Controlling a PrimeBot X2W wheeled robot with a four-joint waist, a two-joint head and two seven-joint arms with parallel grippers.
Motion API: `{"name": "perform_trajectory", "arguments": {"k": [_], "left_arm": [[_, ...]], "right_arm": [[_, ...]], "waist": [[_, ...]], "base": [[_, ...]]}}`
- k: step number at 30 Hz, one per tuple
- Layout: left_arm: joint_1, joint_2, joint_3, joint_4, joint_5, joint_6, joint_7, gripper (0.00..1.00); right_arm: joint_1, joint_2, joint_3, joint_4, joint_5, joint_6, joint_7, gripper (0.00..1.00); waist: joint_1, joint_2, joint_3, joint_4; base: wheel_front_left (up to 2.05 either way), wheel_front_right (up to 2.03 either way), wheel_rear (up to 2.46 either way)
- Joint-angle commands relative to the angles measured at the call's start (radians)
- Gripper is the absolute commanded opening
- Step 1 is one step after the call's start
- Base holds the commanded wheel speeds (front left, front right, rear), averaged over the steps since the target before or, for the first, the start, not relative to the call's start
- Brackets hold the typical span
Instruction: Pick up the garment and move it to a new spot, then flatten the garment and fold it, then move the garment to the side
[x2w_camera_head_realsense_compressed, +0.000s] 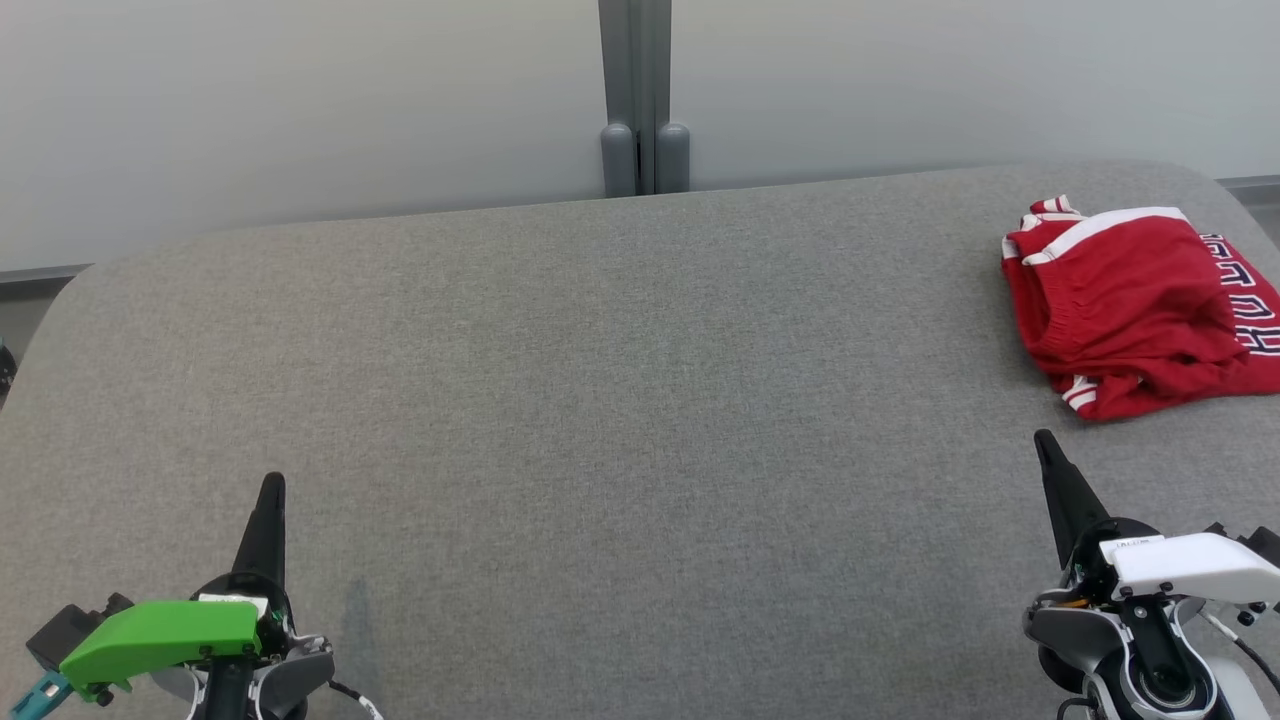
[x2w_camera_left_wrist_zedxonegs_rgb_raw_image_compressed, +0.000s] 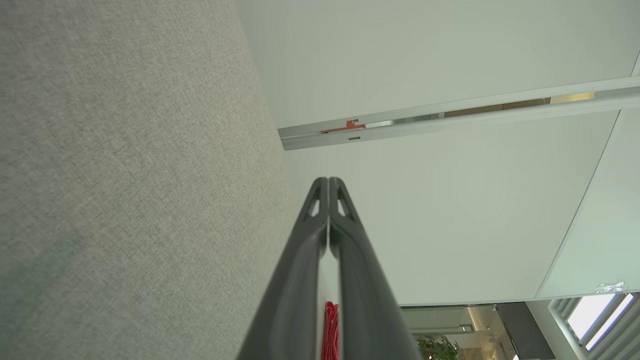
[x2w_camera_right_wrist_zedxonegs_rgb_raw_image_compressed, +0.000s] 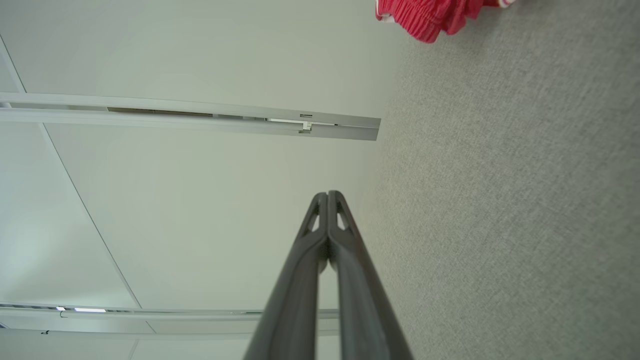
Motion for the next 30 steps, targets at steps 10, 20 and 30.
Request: {"name": "perform_trajectory", "arguments": {"k": [10,20,30], "left_arm": [[-0.028,-0.010,0.024,0.006,-0.081,-0.021,0.023,0.00],[-0.034,-0.015,0.035,0.009,-0.116,-0.028,0.034,0.00],[-0.033,-0.016,0.038,0.009,-0.112,-0.028,0.037,0.00]], "right_arm": [[-0.033,0.009,-0.011,0.022,0.075,0.001,0.017,0.00],[-0.038,0.016,-0.018,0.033,0.108,0.001,0.026,0.00],[-0.038,0.018,-0.021,0.034,0.103,0.001,0.028,0.00]], "waist": [[0.0000,0.0000,-0.001,0.000],[0.0000,0.0000,-0.002,-0.001],[0.0000,0.0000,-0.002,-0.001]], "base": [[0.00,0.00,0.00],[0.00,0.00,0.00],[0.00,0.00,0.00]]}}
